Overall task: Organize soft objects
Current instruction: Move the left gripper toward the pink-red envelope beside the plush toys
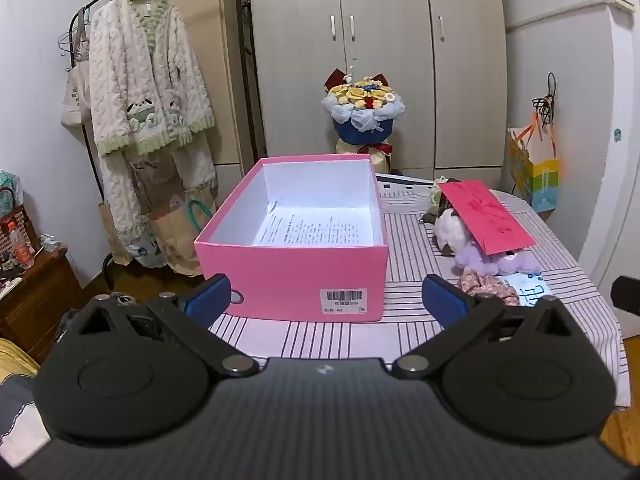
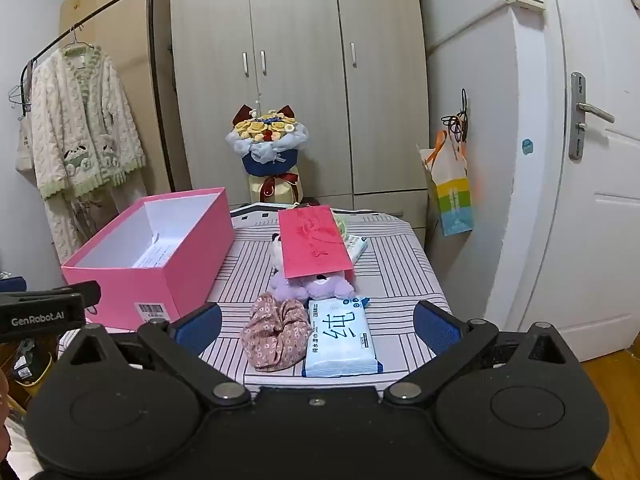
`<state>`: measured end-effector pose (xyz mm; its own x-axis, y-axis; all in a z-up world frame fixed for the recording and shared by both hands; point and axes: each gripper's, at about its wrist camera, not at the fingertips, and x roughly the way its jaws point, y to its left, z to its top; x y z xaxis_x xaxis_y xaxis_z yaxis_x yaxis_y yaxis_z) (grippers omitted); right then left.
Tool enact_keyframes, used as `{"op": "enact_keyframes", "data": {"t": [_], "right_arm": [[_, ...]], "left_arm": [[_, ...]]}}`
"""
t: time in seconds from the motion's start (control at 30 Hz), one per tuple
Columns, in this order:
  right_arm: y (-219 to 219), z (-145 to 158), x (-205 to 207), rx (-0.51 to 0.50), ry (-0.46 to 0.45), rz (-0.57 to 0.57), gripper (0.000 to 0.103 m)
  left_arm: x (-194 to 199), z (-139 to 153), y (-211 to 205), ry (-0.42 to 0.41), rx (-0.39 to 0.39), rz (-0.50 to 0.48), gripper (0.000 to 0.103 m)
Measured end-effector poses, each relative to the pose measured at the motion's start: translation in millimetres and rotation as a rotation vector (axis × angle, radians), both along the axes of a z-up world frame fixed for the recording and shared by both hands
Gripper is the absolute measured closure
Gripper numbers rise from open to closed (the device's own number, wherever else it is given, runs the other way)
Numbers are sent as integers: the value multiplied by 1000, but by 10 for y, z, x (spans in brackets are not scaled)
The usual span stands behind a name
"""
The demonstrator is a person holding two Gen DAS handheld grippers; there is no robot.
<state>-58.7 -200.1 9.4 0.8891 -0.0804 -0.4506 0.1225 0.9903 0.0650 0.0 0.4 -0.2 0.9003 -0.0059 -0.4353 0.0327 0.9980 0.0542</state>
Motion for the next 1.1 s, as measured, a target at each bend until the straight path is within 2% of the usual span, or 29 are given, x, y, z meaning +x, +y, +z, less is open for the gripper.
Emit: {"op": "enact_keyframes", "data": {"t": [0.17, 0.27, 0.53, 0.77, 1.1], "right_arm": [[8, 2, -19, 2, -2, -5, 0], [6, -17, -17, 1, 1, -9, 0], [8, -10, -22, -9, 20, -15, 0], [42, -19, -21, -31, 31, -1, 0], [67, -51, 20, -42, 43, 1, 0]], "left_arm": [[15, -21, -21, -21, 25, -27, 0], [-2, -20, 21, -12, 7, -66, 0], [-114, -23, 24, -20, -9, -77, 0], [-74, -60, 5, 14, 10, -104, 0], [-38, -69, 44, 54, -16, -107, 0]]}}
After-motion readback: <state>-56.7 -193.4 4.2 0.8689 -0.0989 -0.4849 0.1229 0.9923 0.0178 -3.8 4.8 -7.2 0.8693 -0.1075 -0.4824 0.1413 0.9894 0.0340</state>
